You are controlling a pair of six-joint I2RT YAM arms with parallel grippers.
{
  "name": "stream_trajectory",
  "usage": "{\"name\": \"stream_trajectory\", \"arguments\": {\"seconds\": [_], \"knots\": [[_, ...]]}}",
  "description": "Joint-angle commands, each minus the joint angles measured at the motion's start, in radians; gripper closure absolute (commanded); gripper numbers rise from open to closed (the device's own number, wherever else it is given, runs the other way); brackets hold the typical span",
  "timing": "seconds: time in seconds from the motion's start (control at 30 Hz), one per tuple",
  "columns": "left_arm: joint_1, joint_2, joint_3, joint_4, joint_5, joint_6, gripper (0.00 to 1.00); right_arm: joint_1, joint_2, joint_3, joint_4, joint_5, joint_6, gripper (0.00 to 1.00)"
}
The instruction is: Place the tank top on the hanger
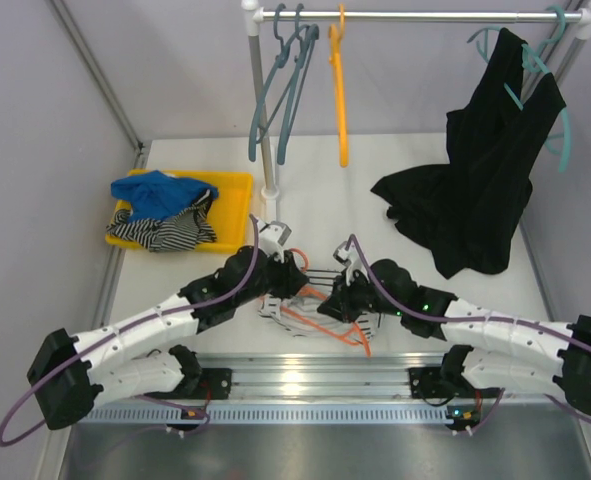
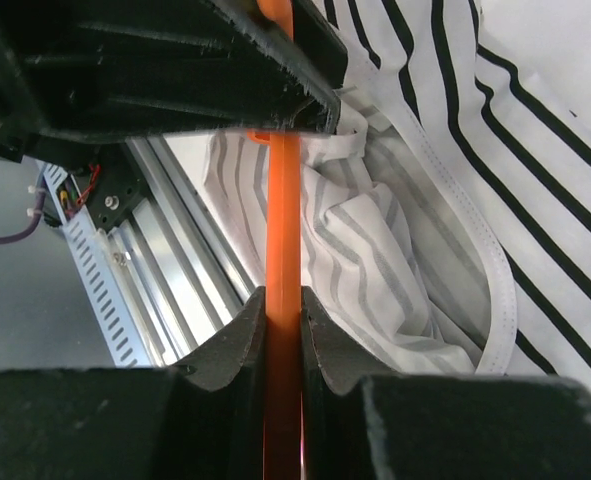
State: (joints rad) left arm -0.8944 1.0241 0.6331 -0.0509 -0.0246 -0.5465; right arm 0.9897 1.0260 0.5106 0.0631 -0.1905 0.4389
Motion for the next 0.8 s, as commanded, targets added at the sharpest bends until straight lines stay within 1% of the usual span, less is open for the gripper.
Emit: {"name": "stream_trajectory", "arguments": {"seconds": [0.0, 0.07, 0.1, 0.13, 0.17, 0.2, 0.23, 0.3, 0.33, 0.37, 0.43, 0.5, 0.57, 0.6, 0.63, 0.7, 0.77], "knots": [[-0.011, 0.001, -0.004, 0.086, -0.034, 0.029, 0.76, 0.026, -0.001, 0.052, 0.064, 0.017, -0.006, 1.00], [-0.012, -0.001, -0.006, 0.076, -0.038, 0.036, 0.86, 0.030, -0.003, 0.063, 0.043, 0.039, -0.003, 1.00], [-0.012, -0.005, -0.006, 0.069, -0.038, 0.037, 0.95, 0.029, -0.007, 0.066, 0.032, 0.045, -0.002, 1.00], [-0.014, -0.007, -0.006, 0.060, -0.040, 0.040, 1.00, 0.030, -0.007, 0.074, -0.001, 0.055, 0.001, 1.00], [-0.014, -0.010, -0.006, 0.056, -0.044, 0.046, 1.00, 0.032, -0.009, 0.084, -0.022, 0.078, 0.004, 0.96], [-0.015, -0.016, -0.009, 0.056, -0.044, 0.049, 1.00, 0.032, -0.018, 0.091, -0.038, 0.089, 0.011, 0.92], [-0.015, -0.022, -0.013, 0.056, -0.044, 0.051, 1.00, 0.032, -0.023, 0.094, -0.061, 0.114, 0.015, 0.79], [-0.020, -0.038, -0.019, 0.056, -0.051, 0.060, 1.00, 0.032, -0.053, 0.098, -0.115, 0.143, 0.033, 0.68], [-0.020, -0.044, -0.024, 0.056, -0.054, 0.063, 1.00, 0.030, -0.067, 0.100, -0.155, 0.181, 0.040, 0.59], [-0.021, -0.048, -0.024, 0.037, -0.058, 0.069, 1.00, 0.032, -0.081, 0.106, -0.184, 0.195, 0.049, 0.54], [-0.021, -0.056, -0.021, 0.017, -0.067, 0.076, 1.00, 0.032, -0.133, 0.111, -0.232, 0.281, 0.079, 0.46], [-0.023, -0.065, -0.021, 0.003, -0.077, 0.082, 1.00, 0.032, -0.196, 0.123, -0.321, 0.330, 0.115, 0.44], [-0.023, -0.068, -0.023, -0.003, -0.081, 0.086, 1.00, 0.030, -0.230, 0.146, -0.405, 0.420, 0.150, 0.42], [-0.024, -0.074, -0.023, -0.009, -0.084, 0.086, 1.00, 0.027, -0.253, 0.154, -0.489, 0.446, 0.185, 0.42], [-0.024, -0.076, -0.023, -0.013, -0.092, 0.089, 1.00, 0.027, -0.263, 0.158, -0.521, 0.479, 0.204, 0.44], [-0.024, -0.087, -0.024, -0.017, -0.098, 0.088, 1.00, 0.024, -0.285, 0.157, -0.600, 0.488, 0.253, 0.46], [-0.025, -0.093, -0.030, -0.017, -0.103, 0.083, 1.00, 0.023, -0.300, 0.141, -0.638, 0.484, 0.280, 0.50]]}}
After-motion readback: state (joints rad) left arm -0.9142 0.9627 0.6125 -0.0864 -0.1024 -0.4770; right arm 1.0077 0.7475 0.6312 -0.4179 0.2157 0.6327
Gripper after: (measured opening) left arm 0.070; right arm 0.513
